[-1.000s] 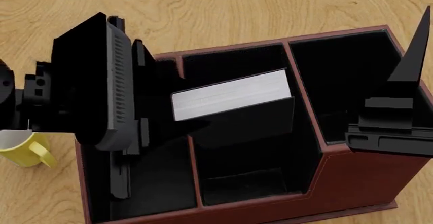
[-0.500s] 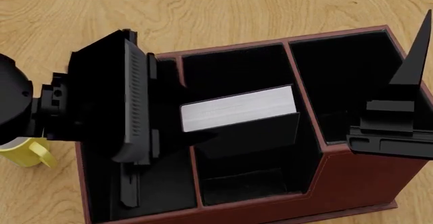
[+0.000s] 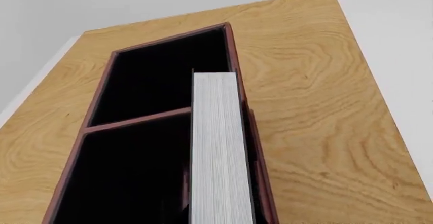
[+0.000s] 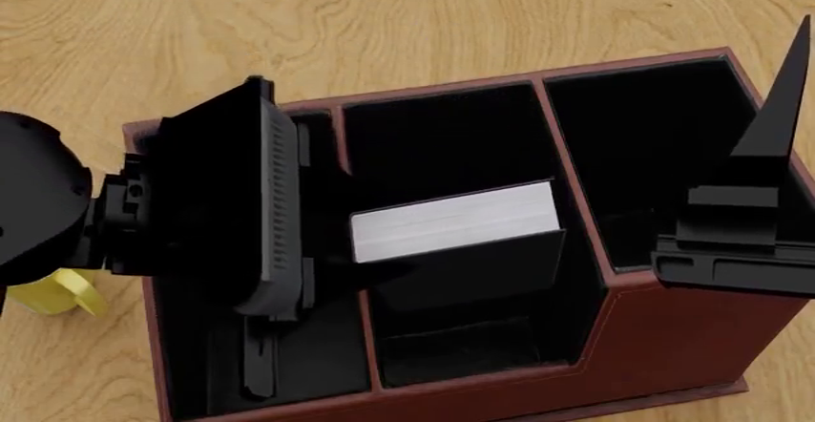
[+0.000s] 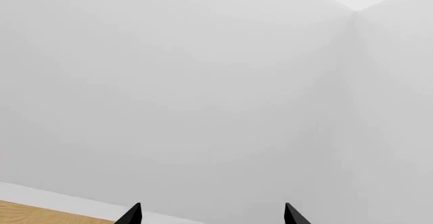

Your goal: Pick up the book and place it in the back compartment of the caddy.

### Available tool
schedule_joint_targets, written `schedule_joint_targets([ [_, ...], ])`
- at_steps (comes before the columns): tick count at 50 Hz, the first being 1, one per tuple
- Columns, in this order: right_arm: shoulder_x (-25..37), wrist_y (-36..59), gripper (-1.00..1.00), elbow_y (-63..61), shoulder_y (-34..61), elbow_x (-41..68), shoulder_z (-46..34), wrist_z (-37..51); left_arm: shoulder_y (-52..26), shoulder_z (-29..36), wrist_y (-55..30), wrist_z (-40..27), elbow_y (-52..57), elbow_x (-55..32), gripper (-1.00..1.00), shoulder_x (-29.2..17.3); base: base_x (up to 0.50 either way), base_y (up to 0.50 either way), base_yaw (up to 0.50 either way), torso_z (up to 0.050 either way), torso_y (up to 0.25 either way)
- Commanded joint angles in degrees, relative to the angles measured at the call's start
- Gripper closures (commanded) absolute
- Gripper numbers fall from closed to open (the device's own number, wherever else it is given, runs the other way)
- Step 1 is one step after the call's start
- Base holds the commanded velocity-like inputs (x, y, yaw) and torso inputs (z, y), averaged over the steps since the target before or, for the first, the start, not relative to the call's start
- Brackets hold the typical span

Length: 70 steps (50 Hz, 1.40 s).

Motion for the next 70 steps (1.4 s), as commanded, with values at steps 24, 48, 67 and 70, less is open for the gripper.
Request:
schedule_joint_targets([
  [24,0.12,-0.47,-1.0,0.34,-0.91,-0.56,-0.02,0.07,1.96,1.42,3.55,-0.19,-4.14,0.84,1.0,2.29,0.0,0.0,0.0,0.0,0.001],
  [48,-0.14,-0.69,-1.0,0.82,-1.23,-1.19,-0.3,-0.21,3.32,3.41,6.59,0.54,-9.13,3.23,1.0,4.42,0.0,0.0,0.0,0.0,0.001],
  [67,0.64,-1.47,-1.0,0.67,-2.83,-1.12,0.64,0.19,4.23,4.65,8.28,0.56,-12.69,4.74,1.0,5.91,0.0,0.0,0.0,0.001,0.001],
  [70,0.84,-1.63,-1.0,0.59,-3.15,-1.03,0.88,0.32,4.43,4.96,8.78,0.55,-13.47,5.21,1.0,6.17,0.0,0.0,0.0,0.0,0.0],
])
